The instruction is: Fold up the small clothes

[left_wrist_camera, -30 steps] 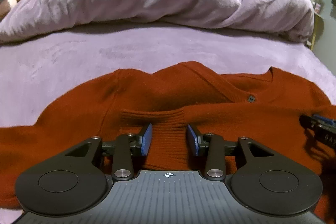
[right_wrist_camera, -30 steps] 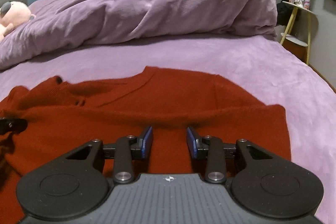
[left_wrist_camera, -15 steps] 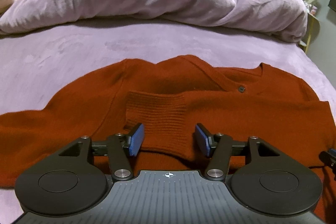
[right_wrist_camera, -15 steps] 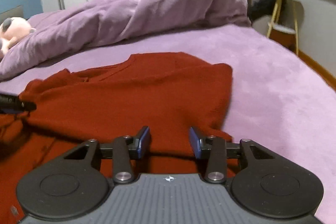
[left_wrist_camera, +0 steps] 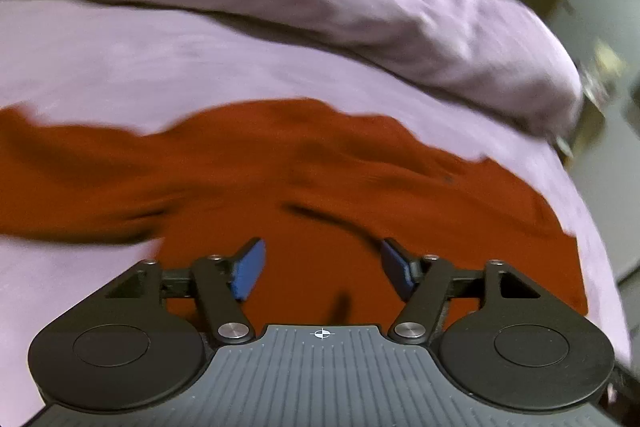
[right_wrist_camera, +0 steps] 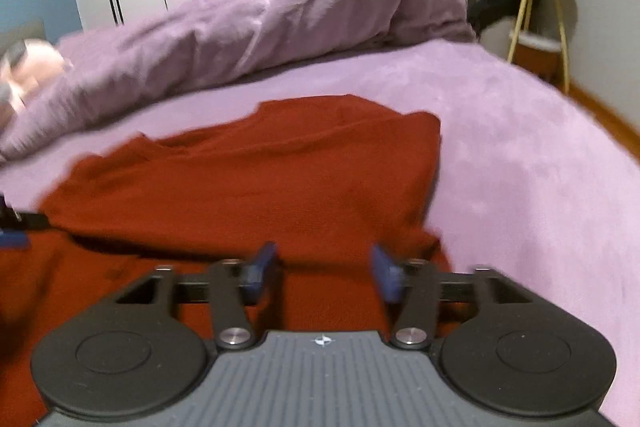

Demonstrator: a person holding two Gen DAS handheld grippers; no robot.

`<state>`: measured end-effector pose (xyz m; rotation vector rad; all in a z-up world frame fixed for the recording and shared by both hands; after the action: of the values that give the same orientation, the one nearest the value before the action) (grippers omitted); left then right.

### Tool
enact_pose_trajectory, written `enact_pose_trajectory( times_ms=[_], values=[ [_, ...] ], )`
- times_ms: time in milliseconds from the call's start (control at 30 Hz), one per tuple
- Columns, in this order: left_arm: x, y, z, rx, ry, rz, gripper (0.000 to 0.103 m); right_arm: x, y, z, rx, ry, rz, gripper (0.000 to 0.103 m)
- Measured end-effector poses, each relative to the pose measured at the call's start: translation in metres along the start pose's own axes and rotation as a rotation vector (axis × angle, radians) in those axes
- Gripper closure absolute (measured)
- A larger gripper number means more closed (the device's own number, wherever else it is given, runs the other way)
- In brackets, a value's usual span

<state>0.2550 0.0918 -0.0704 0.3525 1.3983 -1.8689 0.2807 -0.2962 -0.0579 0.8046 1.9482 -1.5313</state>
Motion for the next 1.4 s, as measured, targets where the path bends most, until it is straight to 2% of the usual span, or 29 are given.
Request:
enact_pose_trajectory(
  times_ms=[133, 233, 300, 367, 467, 633, 867, 967, 1067, 1133, 1233, 1333, 1400],
  values=[
    [-0.001, -0.042, -0.094, -0.134, -0.228, 0.089, 0.034, 0.033, -0.033, -0.012, -0.025, 0.051, -0.008, 0.029],
    [0.000, -0.056, -0.165, -0.200, -0.426, 0.095, 0.040, 0.044, -0.047, -0.025, -0.046, 0.065, -0.009, 0.029],
    [0.000, -0.065, -0.199, -0.217, -0.529, 0.136, 0.043, 0.044, -0.050, -0.035, -0.060, 0.051, -0.020, 0.029],
    [-0.003, -0.069, -0.225, -0.199, -0.569, 0.181, 0.050, 0.044, -0.048, -0.047, -0.074, 0.007, -0.039, 0.029],
    [-0.004, -0.067, -0.257, -0.205, -0.645, 0.196, 0.061, 0.041, -0.047, -0.060, -0.074, -0.021, -0.047, 0.029],
    [-0.002, -0.063, -0.301, -0.103, -0.880, 0.301, 0.078, 0.037, -0.044, -0.069, -0.066, -0.023, -0.045, 0.029],
    [-0.010, -0.053, -0.320, -0.054, -1.011, 0.378, 0.088, 0.046, -0.034, -0.065, -0.026, 0.014, -0.069, 0.029],
    [-0.013, -0.060, -0.320, -0.074, -0.957, 0.372, 0.092, 0.048, -0.034, -0.064, -0.023, 0.001, -0.070, 0.029],
    [-0.028, -0.079, -0.293, -0.100, -0.765, 0.407, 0.093, 0.048, -0.034, -0.062, -0.031, 0.009, -0.068, 0.029],
    [-0.044, -0.087, -0.260, -0.050, -0.660, 0.428, 0.094, 0.048, -0.034, -0.061, -0.037, 0.019, -0.065, 0.028],
    [-0.068, -0.097, -0.180, 0.078, -0.450, 0.437, 0.094, 0.047, -0.035, -0.060, -0.055, 0.046, -0.057, 0.028],
    [-0.071, -0.097, -0.066, 0.246, -0.163, 0.401, 0.093, 0.045, -0.037, -0.056, -0.072, 0.088, -0.053, 0.029],
    [-0.054, -0.080, -0.003, 0.303, -0.018, 0.313, 0.081, 0.043, -0.038, -0.053, -0.088, 0.123, -0.057, 0.029]
  ],
)
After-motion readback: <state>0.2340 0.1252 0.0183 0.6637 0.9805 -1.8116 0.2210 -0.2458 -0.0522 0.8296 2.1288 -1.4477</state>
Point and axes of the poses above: each gripper's, at about its wrist camera, not at the fingertips, and y roughly the way its jaws point, z to its right, x to its underside, the point moved 5 cm from there along y, roughly the way its jaws point, and after that the axes turned 1 degree about -y, right-handed, at the moved point
